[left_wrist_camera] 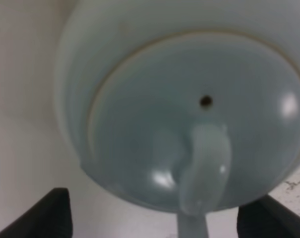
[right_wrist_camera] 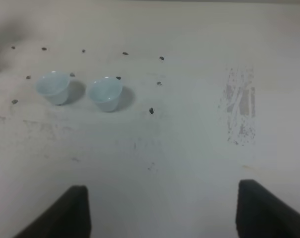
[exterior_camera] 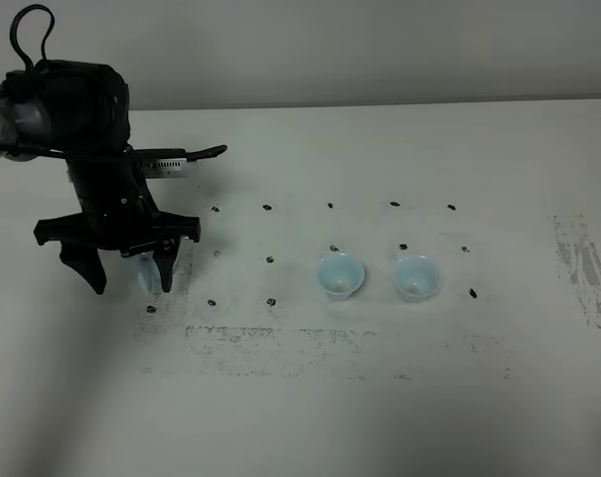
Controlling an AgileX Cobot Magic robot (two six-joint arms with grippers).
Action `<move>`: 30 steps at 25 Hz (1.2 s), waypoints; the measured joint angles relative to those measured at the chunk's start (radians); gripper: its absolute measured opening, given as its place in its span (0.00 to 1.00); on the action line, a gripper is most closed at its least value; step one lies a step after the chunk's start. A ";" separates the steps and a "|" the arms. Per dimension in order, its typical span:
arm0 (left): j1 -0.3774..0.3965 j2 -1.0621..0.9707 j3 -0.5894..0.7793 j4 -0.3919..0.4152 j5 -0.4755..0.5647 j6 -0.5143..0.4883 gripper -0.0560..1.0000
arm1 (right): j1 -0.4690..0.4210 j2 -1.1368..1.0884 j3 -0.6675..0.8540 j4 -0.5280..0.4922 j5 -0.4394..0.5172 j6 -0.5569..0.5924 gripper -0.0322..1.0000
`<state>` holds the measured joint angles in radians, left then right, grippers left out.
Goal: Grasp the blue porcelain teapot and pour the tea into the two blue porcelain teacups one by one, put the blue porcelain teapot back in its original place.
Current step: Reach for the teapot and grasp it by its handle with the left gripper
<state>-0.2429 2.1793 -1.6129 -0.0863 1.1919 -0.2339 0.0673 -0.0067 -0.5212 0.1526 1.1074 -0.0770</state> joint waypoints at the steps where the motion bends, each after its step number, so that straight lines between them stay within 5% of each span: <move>1: 0.000 0.000 0.000 -0.004 0.000 0.000 0.12 | 0.000 0.000 0.000 0.000 0.000 0.000 0.60; 30: 0.000 0.000 0.000 -0.058 -0.020 -0.051 0.06 | 0.000 0.000 0.000 0.000 0.000 0.000 0.60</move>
<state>-0.2429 2.1793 -1.6129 -0.1445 1.1720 -0.2844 0.0673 -0.0067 -0.5212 0.1526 1.1074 -0.0770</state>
